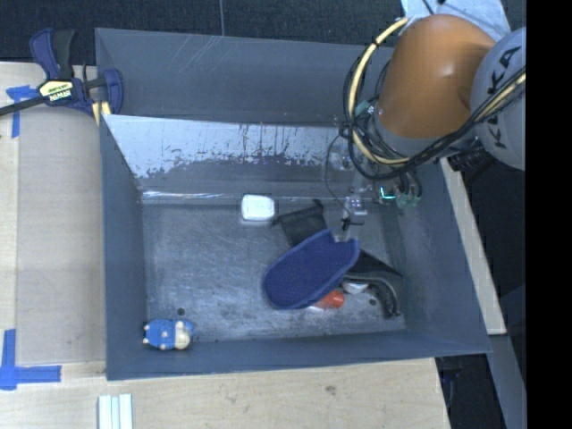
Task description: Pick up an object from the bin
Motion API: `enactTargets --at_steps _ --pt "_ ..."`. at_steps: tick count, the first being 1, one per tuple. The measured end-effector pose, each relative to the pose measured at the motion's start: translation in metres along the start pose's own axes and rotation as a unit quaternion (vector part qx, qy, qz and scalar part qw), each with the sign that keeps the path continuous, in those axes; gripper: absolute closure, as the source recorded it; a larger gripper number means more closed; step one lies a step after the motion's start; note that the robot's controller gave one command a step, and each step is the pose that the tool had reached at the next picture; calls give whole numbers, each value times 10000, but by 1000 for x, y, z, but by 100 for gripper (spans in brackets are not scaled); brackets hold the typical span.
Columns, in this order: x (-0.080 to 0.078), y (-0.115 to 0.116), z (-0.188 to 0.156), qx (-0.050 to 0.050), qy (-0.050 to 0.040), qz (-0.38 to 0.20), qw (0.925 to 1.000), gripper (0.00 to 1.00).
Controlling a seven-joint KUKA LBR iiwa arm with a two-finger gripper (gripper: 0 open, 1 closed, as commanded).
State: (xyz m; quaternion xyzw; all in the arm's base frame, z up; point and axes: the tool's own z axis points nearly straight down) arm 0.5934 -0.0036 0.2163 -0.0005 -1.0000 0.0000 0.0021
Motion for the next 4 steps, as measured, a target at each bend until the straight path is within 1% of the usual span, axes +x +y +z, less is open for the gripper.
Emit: enactTargets --at_steps 1,2,3,4 --pt "13 1 107 -7 10 -410 9992 0" --pt "19 -3 121 -38 -90 -316 9995 0" --pt "23 -2 124 -56 -2 -312 9995 100" --pt "40 6 -7 3 -81 -423 9991 100"
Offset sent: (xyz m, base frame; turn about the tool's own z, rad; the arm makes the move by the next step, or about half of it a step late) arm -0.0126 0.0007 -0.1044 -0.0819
